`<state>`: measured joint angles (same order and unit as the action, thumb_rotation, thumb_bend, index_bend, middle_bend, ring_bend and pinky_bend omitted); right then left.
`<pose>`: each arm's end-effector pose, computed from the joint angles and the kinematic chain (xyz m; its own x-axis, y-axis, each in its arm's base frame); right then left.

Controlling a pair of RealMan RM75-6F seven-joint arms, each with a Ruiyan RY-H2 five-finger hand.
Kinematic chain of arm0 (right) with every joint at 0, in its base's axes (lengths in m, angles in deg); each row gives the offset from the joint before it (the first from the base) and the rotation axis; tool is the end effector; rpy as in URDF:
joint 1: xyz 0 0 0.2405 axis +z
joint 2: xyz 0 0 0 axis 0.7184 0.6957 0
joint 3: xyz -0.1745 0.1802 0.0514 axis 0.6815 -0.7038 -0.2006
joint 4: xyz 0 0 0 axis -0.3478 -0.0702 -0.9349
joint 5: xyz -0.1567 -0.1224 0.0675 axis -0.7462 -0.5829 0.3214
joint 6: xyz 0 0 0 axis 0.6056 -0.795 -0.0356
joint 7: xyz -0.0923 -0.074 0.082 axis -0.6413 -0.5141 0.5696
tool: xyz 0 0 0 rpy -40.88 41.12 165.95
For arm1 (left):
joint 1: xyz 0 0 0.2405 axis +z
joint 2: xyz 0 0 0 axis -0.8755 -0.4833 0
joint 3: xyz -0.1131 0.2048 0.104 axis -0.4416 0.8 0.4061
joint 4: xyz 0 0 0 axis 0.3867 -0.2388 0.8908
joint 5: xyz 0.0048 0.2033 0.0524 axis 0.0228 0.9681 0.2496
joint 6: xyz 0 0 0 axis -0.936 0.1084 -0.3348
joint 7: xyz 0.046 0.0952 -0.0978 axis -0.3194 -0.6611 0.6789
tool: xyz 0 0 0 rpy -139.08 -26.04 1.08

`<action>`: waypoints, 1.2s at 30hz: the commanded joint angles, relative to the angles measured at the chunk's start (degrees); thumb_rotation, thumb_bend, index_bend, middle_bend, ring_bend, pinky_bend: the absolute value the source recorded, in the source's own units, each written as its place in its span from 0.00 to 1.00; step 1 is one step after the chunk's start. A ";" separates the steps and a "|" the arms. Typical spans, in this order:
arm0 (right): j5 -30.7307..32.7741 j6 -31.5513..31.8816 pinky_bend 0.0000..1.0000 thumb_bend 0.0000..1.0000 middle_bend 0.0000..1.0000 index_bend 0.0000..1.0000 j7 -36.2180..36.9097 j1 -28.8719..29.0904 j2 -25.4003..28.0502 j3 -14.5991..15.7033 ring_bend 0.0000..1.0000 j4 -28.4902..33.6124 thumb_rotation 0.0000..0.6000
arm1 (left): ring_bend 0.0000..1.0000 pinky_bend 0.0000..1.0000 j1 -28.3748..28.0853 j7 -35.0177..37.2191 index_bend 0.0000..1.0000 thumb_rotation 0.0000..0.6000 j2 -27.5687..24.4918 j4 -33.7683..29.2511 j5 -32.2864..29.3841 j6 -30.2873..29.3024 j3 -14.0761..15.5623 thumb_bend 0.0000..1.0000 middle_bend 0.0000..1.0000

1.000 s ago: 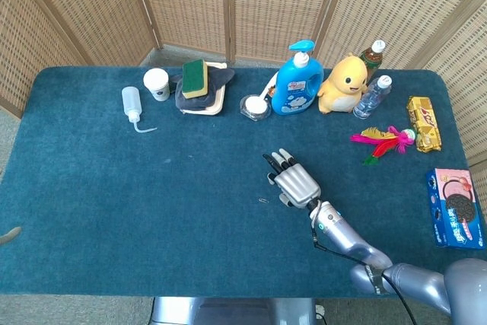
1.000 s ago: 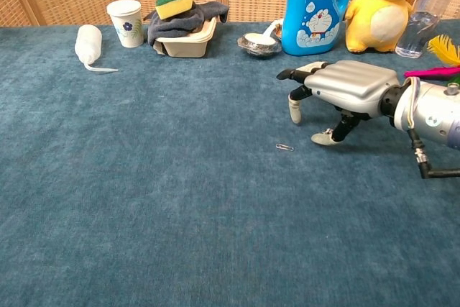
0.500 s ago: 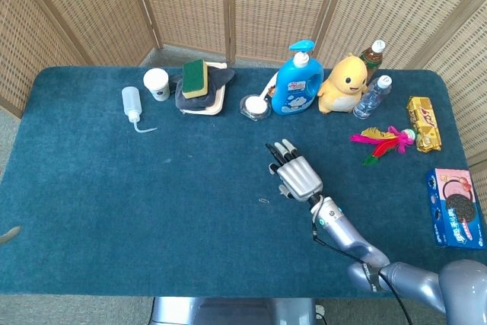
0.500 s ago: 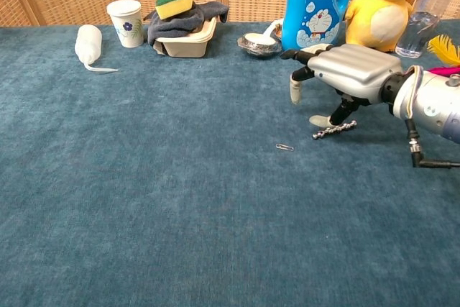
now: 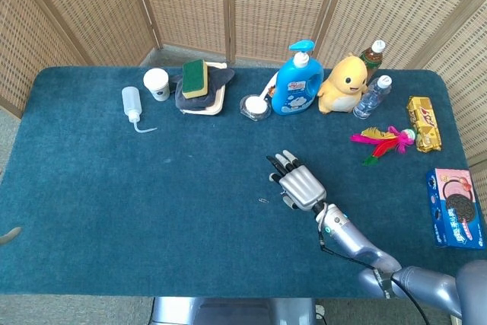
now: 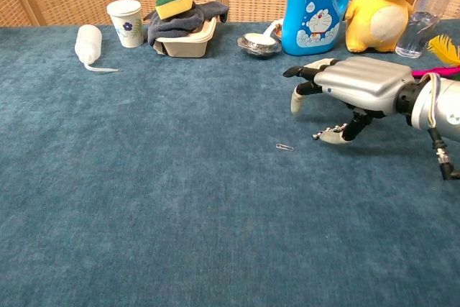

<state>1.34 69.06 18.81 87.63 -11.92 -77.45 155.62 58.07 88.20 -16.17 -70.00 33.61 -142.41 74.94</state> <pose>-0.1680 -0.3335 -0.0330 0.6429 -0.1648 0.7480 -0.6773 -0.5783 0.4547 -0.3213 0.1661 0.2205 0.3596 0.0764 0.9300 0.9214 0.1280 -0.3668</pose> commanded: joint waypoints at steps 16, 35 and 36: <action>-1.57 1.73 0.05 0.35 0.00 0.32 2.22 -0.12 -3.74 0.61 0.00 -7.70 1.00 | 0.00 0.00 -0.23 -0.57 0.00 1.00 0.21 -0.02 -0.27 0.45 -0.01 0.22 0.00; -0.17 2.78 0.05 0.35 0.00 0.35 5.68 -0.29 -5.32 -1.30 0.00 -10.84 1.00 | 0.00 0.00 -0.08 -0.19 0.00 1.00 0.07 0.03 -0.31 0.23 -0.03 0.22 0.00; -0.34 2.67 0.05 0.35 0.00 0.35 5.68 -0.33 -5.03 -1.06 0.00 -10.44 1.00 | 0.00 0.00 -0.10 -0.17 0.00 1.00 0.07 0.06 -0.32 0.25 -0.05 0.22 0.00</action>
<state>1.11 71.81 24.48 87.34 -17.14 -78.66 144.95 57.98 88.02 -16.11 -69.95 33.29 -142.17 74.89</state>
